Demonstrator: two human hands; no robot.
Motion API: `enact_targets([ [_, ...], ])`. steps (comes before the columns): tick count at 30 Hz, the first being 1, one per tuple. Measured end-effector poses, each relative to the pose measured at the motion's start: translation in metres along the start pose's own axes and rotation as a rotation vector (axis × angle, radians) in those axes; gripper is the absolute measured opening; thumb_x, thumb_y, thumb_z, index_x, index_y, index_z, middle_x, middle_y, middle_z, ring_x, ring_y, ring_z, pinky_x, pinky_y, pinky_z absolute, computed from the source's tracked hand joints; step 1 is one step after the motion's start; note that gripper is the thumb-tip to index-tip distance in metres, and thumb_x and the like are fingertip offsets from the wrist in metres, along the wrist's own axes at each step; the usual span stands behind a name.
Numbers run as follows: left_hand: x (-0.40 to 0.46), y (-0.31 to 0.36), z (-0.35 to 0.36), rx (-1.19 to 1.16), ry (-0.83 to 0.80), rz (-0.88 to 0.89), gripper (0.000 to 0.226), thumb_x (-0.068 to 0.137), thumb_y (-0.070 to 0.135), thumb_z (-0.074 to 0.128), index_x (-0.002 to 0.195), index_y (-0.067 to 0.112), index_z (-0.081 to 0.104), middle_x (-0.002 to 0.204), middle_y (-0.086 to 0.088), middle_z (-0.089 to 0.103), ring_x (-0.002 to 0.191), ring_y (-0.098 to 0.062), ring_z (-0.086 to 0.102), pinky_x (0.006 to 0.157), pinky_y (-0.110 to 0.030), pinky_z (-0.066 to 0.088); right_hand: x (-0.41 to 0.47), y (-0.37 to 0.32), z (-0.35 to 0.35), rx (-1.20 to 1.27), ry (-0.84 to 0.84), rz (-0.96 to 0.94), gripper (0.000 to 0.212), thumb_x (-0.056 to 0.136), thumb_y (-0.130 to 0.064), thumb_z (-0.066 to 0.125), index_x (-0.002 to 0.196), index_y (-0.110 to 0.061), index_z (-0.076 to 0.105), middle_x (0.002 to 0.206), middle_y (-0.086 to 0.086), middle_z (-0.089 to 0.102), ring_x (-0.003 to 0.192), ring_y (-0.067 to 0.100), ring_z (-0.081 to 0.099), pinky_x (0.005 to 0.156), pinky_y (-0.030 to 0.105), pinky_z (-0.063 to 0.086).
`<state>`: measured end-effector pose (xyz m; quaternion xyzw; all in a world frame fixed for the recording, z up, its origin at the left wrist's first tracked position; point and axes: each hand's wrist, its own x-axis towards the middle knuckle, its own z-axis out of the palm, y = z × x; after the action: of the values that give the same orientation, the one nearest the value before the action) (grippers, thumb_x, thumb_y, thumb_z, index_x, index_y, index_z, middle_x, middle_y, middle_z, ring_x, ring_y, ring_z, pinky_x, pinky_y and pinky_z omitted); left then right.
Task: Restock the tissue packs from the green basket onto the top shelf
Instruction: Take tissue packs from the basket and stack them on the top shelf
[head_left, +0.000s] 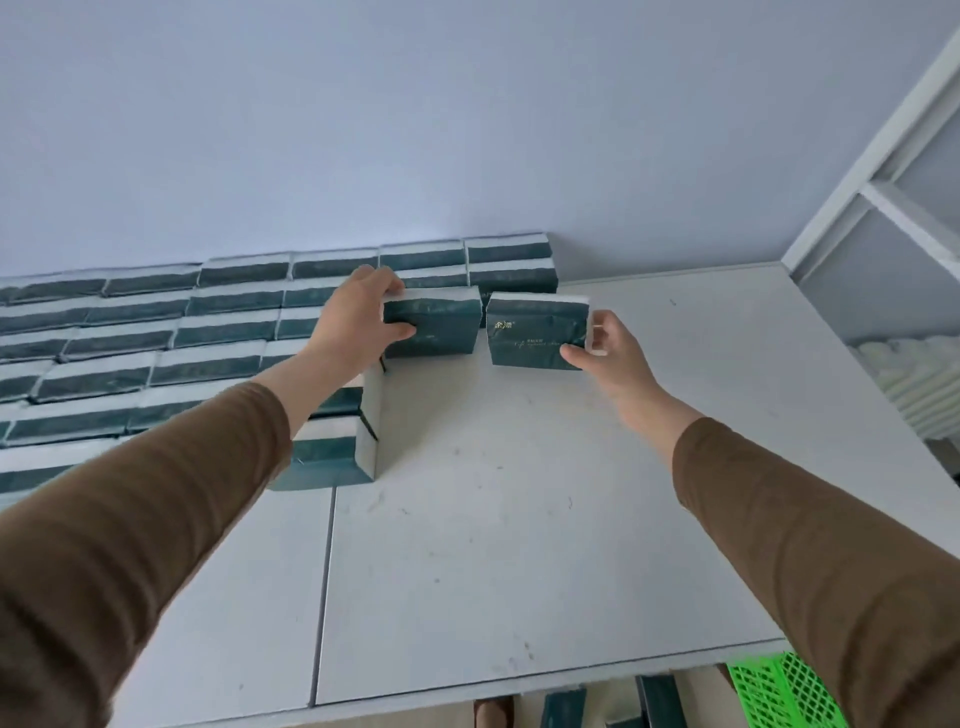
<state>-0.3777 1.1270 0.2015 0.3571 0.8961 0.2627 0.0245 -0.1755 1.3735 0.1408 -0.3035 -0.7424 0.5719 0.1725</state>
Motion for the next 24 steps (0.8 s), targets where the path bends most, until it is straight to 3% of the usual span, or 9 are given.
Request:
enact_targets([
  [3, 0.012, -0.007, 0.009, 0.127, 0.017, 0.013, 0.045, 0.078, 0.027, 0.080, 0.116, 0.018, 0.057, 0.110, 0.002, 0.058, 0.106, -0.021, 0.046, 0.086, -0.032, 0.041, 0.019, 0.007, 0.010, -0.021, -0.017, 0.004, 0.037, 0.086, -0.009, 0.074, 0.117, -0.012, 0.054, 0.114, 0.011, 0.065, 0.096, 0.018, 0.061, 0.081, 0.026, 0.050],
  [6, 0.014, -0.013, 0.012, 0.204, 0.055, -0.008, 0.051, 0.075, 0.034, 0.082, 0.114, 0.018, 0.055, 0.107, 0.000, 0.063, 0.109, -0.026, 0.044, 0.088, -0.038, 0.043, 0.030, 0.014, 0.021, -0.068, 0.001, -0.011, 0.036, 0.085, -0.011, 0.075, 0.114, -0.009, 0.054, 0.111, 0.012, 0.067, 0.099, 0.025, 0.066, 0.089, 0.038, 0.054],
  [9, 0.012, -0.020, 0.017, 0.301, 0.094, 0.015, 0.049, 0.074, 0.039, 0.082, 0.111, 0.016, 0.059, 0.110, -0.002, 0.059, 0.109, -0.028, 0.042, 0.092, -0.039, 0.042, 0.033, 0.018, 0.031, -0.119, 0.036, -0.052, 0.034, 0.084, -0.016, 0.077, 0.110, -0.016, 0.055, 0.106, 0.004, 0.068, 0.097, 0.021, 0.067, 0.084, 0.029, 0.055],
  [12, 0.014, -0.021, 0.018, 0.324, 0.100, -0.007, 0.051, 0.073, 0.041, 0.082, 0.112, 0.016, 0.061, 0.117, -0.005, 0.050, 0.110, -0.029, 0.039, 0.095, -0.038, 0.039, 0.037, 0.017, 0.039, -0.187, 0.116, -0.070, 0.029, 0.082, -0.022, 0.078, 0.100, -0.018, 0.056, 0.100, 0.006, 0.067, 0.090, 0.022, 0.066, 0.075, 0.030, 0.054],
  [15, 0.015, -0.017, 0.017, 0.355, 0.060, -0.019, 0.053, 0.074, 0.042, 0.081, 0.115, 0.016, 0.059, 0.120, -0.006, 0.048, 0.112, -0.030, 0.039, 0.096, -0.038, 0.037, 0.045, 0.016, 0.043, -0.320, 0.167, -0.083, 0.022, 0.081, -0.028, 0.076, 0.088, -0.014, 0.061, 0.092, 0.009, 0.063, 0.081, 0.024, 0.062, 0.059, 0.022, 0.041],
  [18, 0.007, -0.013, 0.014, 0.350, 0.044, -0.033, 0.060, 0.074, 0.042, 0.080, 0.122, 0.018, 0.053, 0.123, -0.006, 0.045, 0.115, -0.029, 0.038, 0.097, -0.039, 0.037, 0.042, 0.015, 0.042, -0.392, 0.153, -0.053, 0.035, 0.081, -0.034, 0.074, 0.109, -0.015, 0.065, 0.103, 0.008, 0.063, 0.091, 0.024, 0.063, 0.068, 0.024, 0.047],
  [21, -0.014, -0.007, 0.009, 0.316, 0.056, -0.011, 0.071, 0.075, 0.043, 0.079, 0.133, 0.021, 0.045, 0.129, -0.005, 0.044, 0.119, -0.028, 0.038, 0.102, -0.040, 0.036, 0.018, 0.009, 0.036, -0.388, 0.146, -0.006, 0.068, 0.085, -0.032, 0.073, 0.144, -0.014, 0.045, 0.126, 0.009, 0.054, 0.113, 0.024, 0.055, 0.095, 0.037, 0.049],
  [24, -0.048, 0.006, 0.002, 0.307, 0.079, 0.052, 0.068, 0.078, 0.043, 0.075, 0.135, 0.021, 0.044, 0.132, -0.004, 0.046, 0.121, -0.028, 0.039, 0.103, -0.040, 0.036, -0.028, 0.002, 0.024, -0.417, 0.154, -0.049, 0.067, 0.088, -0.029, 0.070, 0.148, -0.015, 0.041, 0.131, 0.009, 0.053, 0.120, 0.026, 0.052, 0.100, 0.039, 0.047],
])
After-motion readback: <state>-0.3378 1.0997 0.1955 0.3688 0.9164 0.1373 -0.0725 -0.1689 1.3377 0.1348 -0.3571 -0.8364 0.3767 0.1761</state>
